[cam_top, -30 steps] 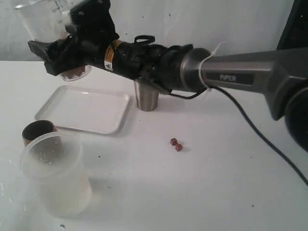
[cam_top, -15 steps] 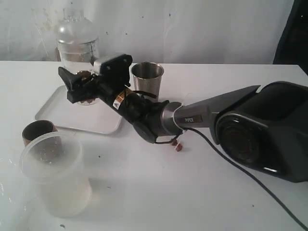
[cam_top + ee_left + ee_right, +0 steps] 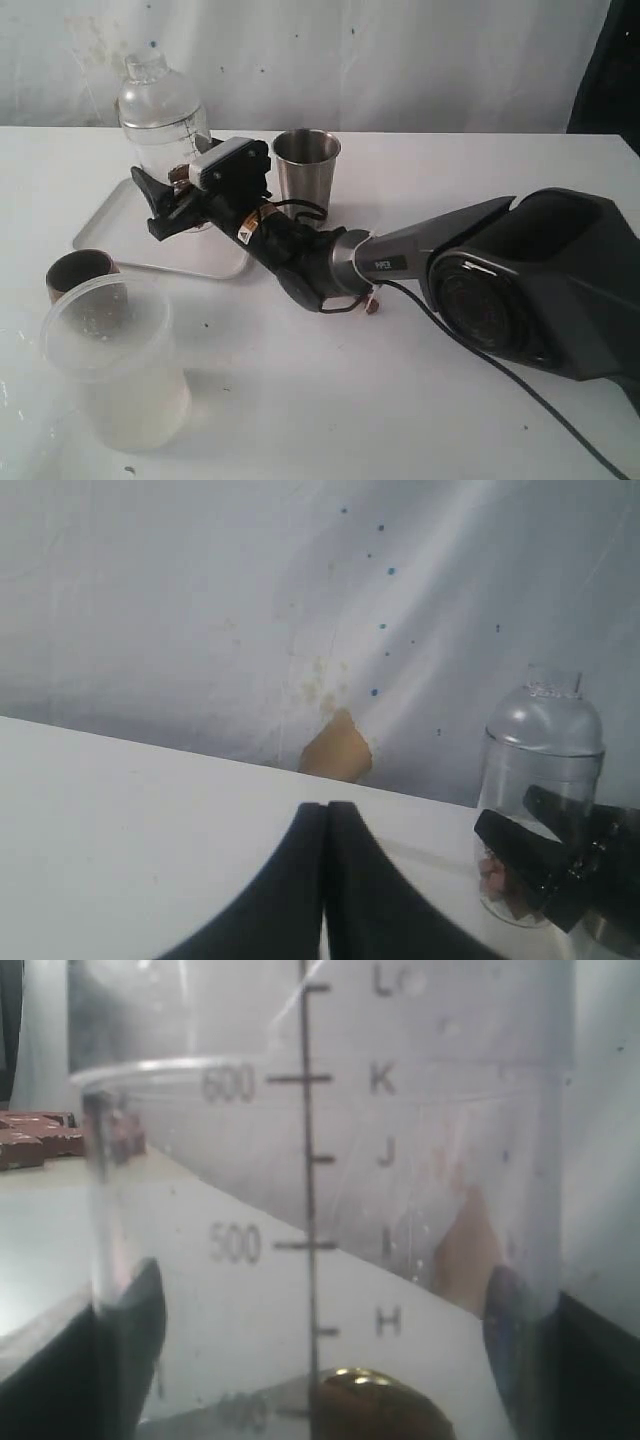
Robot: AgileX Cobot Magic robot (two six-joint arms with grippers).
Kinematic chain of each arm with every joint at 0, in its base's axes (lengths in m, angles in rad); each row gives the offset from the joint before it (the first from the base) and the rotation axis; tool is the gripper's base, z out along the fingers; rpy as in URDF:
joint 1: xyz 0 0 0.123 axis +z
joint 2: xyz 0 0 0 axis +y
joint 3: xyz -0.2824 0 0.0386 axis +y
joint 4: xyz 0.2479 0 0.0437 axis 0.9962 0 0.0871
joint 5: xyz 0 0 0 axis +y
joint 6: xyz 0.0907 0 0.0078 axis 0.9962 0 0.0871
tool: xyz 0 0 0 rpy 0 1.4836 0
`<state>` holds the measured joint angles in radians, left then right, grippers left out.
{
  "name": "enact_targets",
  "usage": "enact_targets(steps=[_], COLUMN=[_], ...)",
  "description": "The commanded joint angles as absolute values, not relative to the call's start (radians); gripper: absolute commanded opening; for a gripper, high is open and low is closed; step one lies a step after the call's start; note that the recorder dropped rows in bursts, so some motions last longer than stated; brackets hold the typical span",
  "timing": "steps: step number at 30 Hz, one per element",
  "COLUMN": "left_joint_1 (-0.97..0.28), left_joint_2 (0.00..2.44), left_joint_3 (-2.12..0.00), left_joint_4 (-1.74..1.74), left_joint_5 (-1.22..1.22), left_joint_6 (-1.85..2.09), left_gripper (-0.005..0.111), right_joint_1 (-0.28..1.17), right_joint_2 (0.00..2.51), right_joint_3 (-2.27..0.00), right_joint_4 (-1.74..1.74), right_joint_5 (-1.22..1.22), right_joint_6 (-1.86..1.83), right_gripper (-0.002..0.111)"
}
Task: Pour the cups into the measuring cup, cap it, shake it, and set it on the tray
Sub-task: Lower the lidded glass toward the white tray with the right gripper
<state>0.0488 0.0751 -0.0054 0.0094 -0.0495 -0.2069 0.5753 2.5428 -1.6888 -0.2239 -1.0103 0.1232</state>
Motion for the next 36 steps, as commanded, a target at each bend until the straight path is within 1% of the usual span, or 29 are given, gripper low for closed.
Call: enact_targets(steps=[1,11,21,29,36], left_joint_1=[0.047,0.047,0.047,0.047,0.047], left_joint_2=[0.069,0.069,0.069,0.069,0.069], left_joint_3=[0.000,0.000,0.000,0.000,0.000], left_joint_4=[0.012,0.012,0.012,0.012,0.012], left_joint_5=[-0.059,-0.059,-0.059,-0.059,-0.059], left_joint_6=[-0.205,-0.205,-0.205,-0.205,-0.205], left_gripper=[0.000,0.000,0.000,0.000,0.000], right_joint_1=[0.567,0.567,0.570,0.616,0.619], right_joint_2=[2.539,2.542,2.564,2.564,2.606], right_joint_3=[-1.703,-1.724,-1.746,-1.750,-1.784], right_joint_4=[-0.222,-0.225,-0.231,-0.230,-0.214], right_joint_5=[-1.023,-0.973,-0.995,-1.003,-0.992], right_joint_6=[0.065,0.049,0.048,0.090,0.090], right_gripper=[0.000,0.000,0.000,0.000,0.000])
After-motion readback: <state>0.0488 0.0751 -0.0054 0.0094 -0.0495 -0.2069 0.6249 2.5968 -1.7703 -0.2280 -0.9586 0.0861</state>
